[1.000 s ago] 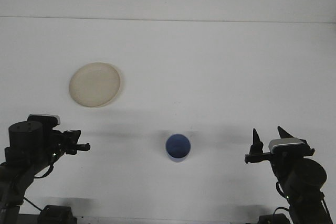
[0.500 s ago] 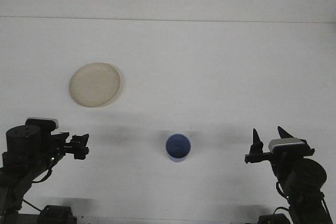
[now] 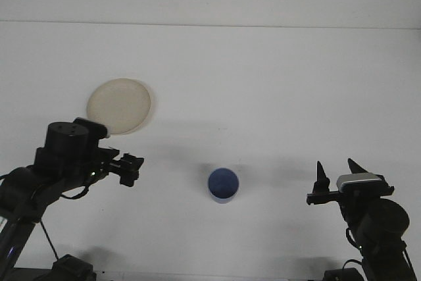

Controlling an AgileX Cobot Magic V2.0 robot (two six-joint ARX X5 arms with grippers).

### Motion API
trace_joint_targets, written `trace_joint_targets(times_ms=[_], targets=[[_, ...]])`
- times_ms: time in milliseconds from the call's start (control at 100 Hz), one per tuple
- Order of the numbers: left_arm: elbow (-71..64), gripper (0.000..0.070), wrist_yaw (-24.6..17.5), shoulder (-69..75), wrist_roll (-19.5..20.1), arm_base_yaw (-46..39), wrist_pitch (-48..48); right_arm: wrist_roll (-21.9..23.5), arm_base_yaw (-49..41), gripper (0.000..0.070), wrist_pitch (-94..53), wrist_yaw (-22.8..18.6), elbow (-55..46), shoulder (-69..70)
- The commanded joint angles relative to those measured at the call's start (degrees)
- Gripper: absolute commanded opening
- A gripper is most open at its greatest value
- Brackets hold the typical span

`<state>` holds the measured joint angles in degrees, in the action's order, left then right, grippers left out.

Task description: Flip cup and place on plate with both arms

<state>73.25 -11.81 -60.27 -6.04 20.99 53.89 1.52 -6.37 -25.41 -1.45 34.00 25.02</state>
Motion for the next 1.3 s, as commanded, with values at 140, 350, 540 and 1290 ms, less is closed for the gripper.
trace_joint_targets(times_ms=[140,350,540,1290], targets=[[5.2,0.0474,1.7,-10.9,-2.0,10.6,-3.1,0.3,-0.1,0.0498,0.5,0.0,0.3,0.1],[11.0,0.0474,1.7,-22.0,-2.2,18.0,-4.3,0.3,-0.1,0.0498,0.5,0.0,0.3,0.1],[15.3,0.0474,3.1,-30.3,-1.9,22.6,-4.4,0.3,-0.1,0.0498,0.5,0.0,0.3,0.1],[15.6,0.0427,4.3,-46.2,-0.4,26.7,-5.6,0.3,-0.1,0.0498,0.4,0.0,0.3,0.1]])
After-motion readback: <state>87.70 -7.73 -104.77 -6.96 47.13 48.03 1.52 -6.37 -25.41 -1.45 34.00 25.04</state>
